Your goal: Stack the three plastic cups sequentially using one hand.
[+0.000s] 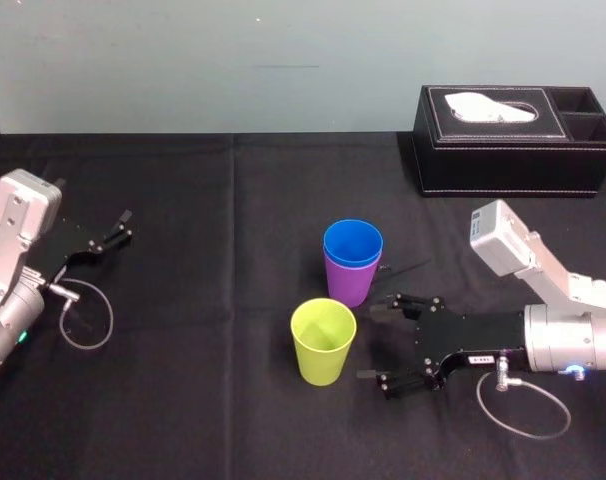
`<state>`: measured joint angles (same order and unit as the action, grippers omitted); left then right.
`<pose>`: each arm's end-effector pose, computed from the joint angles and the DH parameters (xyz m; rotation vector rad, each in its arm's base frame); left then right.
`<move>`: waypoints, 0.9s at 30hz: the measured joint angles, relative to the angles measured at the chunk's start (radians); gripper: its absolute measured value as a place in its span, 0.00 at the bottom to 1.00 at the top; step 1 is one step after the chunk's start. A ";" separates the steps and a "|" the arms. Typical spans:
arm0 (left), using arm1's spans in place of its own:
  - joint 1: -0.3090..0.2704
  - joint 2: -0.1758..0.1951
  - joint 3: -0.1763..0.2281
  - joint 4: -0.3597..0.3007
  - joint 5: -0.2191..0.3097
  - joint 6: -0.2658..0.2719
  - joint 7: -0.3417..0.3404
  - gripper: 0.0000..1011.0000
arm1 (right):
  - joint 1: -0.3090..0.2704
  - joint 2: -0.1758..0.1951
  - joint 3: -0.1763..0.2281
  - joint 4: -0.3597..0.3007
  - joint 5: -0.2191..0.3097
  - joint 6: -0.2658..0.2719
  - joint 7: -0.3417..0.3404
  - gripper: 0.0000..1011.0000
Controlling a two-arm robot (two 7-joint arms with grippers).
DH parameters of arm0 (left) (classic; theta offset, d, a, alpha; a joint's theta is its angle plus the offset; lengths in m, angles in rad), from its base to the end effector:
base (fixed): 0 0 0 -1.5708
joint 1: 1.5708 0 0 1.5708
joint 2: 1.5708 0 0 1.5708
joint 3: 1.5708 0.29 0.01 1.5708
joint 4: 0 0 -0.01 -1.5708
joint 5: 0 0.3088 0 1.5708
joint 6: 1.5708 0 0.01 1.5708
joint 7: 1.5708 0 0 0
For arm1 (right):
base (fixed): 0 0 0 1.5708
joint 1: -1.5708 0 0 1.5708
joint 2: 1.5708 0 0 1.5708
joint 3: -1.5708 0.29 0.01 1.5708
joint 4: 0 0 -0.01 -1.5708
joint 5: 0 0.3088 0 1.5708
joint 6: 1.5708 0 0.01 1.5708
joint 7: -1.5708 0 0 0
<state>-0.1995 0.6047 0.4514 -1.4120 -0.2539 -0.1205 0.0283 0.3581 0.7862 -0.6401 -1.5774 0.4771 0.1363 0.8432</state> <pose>0.3581 0.0827 -0.3023 0.3045 -0.2850 1.2480 0.3695 -0.0726 -0.2361 -0.4407 0.0017 -0.2840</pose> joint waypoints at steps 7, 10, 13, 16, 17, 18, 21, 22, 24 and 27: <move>0.000 0.000 0.000 0.000 0.000 0.000 0.000 1.00 | 0.023 -0.013 -0.027 0.021 -0.012 0.000 0.013 0.99; 0.000 0.000 0.000 0.000 0.000 0.000 0.000 1.00 | 0.033 -0.020 -0.038 0.028 -0.020 0.000 0.015 0.99; 0.000 0.000 0.000 0.000 0.000 0.000 0.000 1.00 | 0.042 -0.026 -0.047 0.036 -0.026 -0.001 0.019 0.99; 0.000 0.000 0.000 0.000 0.000 0.000 0.000 1.00 | 0.052 -0.033 -0.055 0.045 -0.032 -0.003 0.021 0.99; 0.000 0.000 0.000 0.000 0.000 0.000 0.000 1.00 | 0.054 -0.035 -0.057 0.048 -0.034 -0.003 0.021 0.99; 0.000 0.000 0.000 0.000 0.000 0.000 0.000 1.00 | 0.057 -0.037 -0.059 0.050 -0.036 -0.003 0.022 0.99; 0.000 0.000 0.000 0.000 0.000 0.000 0.000 1.00 | 0.067 -0.044 -0.066 0.059 -0.042 -0.003 0.023 0.99; 0.000 0.000 0.000 0.000 0.000 0.000 0.000 1.00 | 0.070 -0.047 -0.068 0.061 -0.044 -0.003 0.023 0.99; 0.000 0.000 0.000 0.000 0.000 0.000 0.000 1.00 | 0.077 -0.052 -0.073 0.068 -0.047 -0.004 0.025 0.99; 0.000 0.000 0.000 0.000 0.000 0.000 0.000 1.00 | 0.086 -0.060 -0.079 0.077 -0.052 -0.006 0.028 0.99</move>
<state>-0.1996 0.6047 0.4514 -1.4120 -0.2539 -0.1205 0.0283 0.4437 0.7259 -0.7194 -1.5000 0.4246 0.1298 0.8707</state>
